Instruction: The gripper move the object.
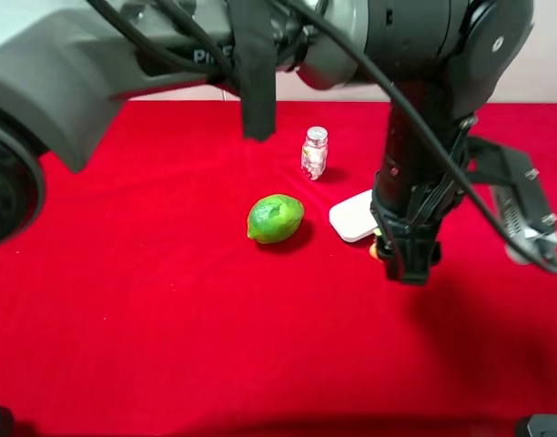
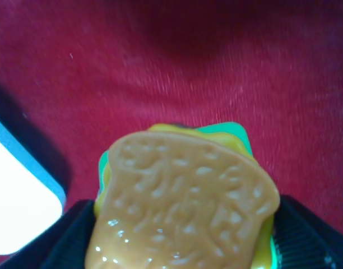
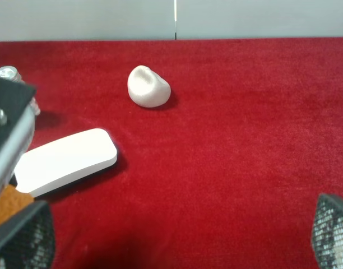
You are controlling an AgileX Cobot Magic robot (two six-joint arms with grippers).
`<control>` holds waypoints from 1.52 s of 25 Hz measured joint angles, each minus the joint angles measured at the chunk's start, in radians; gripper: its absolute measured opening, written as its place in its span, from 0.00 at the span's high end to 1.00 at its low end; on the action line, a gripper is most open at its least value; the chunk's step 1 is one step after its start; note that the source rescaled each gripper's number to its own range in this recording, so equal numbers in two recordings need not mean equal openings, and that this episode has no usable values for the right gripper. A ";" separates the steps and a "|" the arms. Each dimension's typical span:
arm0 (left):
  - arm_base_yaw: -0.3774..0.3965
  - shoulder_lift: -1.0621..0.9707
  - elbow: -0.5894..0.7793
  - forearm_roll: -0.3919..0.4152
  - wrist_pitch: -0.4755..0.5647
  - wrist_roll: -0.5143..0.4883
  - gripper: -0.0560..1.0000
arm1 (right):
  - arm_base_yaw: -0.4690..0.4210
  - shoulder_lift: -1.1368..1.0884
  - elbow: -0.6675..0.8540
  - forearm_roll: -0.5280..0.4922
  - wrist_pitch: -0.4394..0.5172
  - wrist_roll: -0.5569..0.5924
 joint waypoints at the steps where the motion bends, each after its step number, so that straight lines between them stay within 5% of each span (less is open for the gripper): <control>1: 0.000 0.000 0.014 0.003 0.000 -0.001 0.95 | 0.000 0.000 0.000 0.000 0.000 0.000; 10: 0.000 0.000 0.130 0.004 -0.022 -0.007 0.95 | 0.000 0.000 0.000 0.000 0.000 0.000; 27: 0.000 0.001 0.383 0.004 -0.331 -0.026 0.95 | 0.000 0.000 0.000 0.000 0.001 0.000; 38: 0.000 -0.002 0.396 0.004 -0.336 -0.038 0.95 | 0.000 0.000 0.000 0.000 0.000 0.000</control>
